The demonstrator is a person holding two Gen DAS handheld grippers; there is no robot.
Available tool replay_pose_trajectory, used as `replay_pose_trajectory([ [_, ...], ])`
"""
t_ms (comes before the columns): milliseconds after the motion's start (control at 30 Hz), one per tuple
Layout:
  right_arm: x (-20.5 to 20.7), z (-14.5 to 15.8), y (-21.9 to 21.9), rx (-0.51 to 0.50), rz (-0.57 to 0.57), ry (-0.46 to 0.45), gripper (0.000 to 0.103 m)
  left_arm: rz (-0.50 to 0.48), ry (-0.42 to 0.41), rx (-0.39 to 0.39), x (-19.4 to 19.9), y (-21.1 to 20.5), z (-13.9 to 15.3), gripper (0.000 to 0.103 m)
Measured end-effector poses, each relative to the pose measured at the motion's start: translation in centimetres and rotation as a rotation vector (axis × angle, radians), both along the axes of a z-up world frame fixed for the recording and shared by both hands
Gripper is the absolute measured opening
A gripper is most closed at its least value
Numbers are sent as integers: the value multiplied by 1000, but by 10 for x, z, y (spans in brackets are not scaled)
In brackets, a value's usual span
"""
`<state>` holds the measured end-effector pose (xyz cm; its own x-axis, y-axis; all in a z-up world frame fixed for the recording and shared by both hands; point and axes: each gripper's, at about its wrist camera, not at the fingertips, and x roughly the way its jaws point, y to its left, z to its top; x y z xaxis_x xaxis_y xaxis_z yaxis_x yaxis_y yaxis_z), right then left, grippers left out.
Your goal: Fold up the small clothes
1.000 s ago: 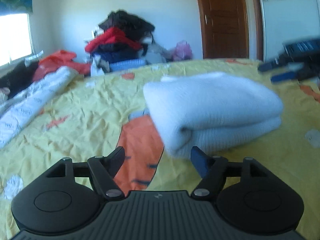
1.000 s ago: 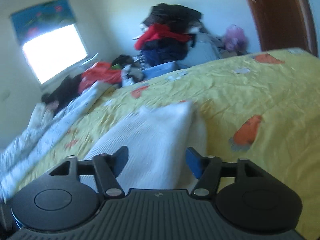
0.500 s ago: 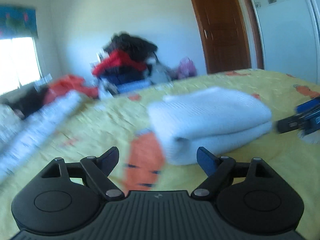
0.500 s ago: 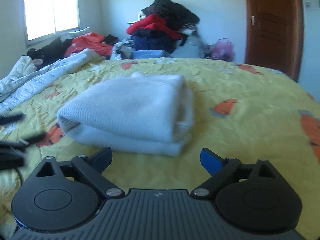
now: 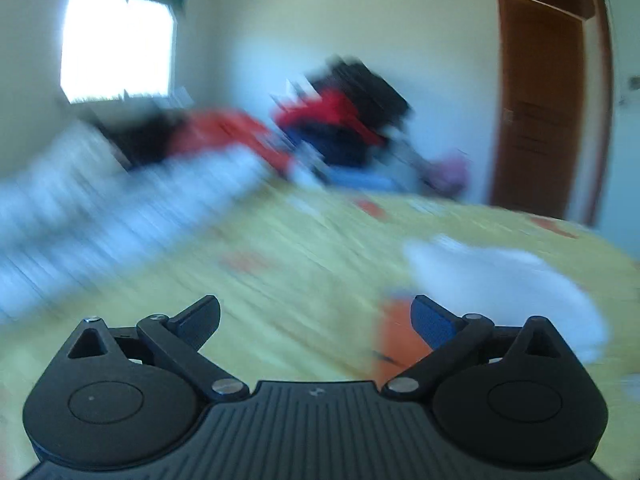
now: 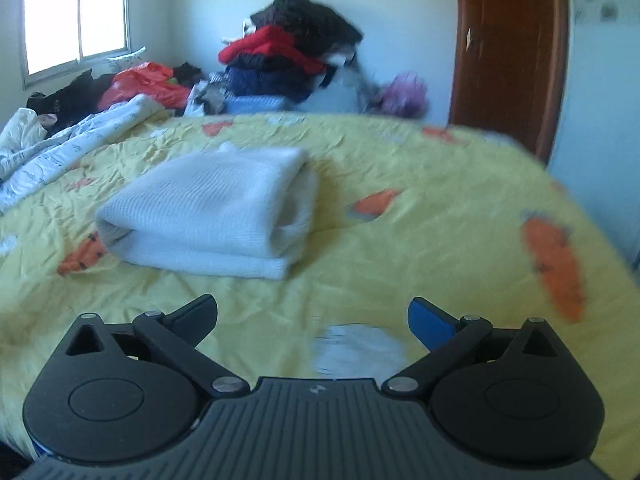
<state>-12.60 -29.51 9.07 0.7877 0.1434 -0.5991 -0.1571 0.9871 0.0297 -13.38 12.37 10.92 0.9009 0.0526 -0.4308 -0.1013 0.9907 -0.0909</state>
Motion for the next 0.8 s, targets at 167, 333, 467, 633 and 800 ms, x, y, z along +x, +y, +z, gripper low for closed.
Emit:
replay_pose_trajectory([
  [167,43,-46,46,-90,-51,87,102,-93,152,-15,40,-76,-57,102],
  [333,48,-71,69,-96,-84,68,103,-169,183,108,36,-115,-81,102],
  [467,45,-75,67,-55,-96,53,103,-195,229,166,42,-129,-94,102],
  [633,41,-79,69,-57,-108,29,103,-179,256,91,51,-116,-100,103],
  [800,42,-79,62,-30,-103,25,103,-182,255,91,51,-118,-99,103],
])
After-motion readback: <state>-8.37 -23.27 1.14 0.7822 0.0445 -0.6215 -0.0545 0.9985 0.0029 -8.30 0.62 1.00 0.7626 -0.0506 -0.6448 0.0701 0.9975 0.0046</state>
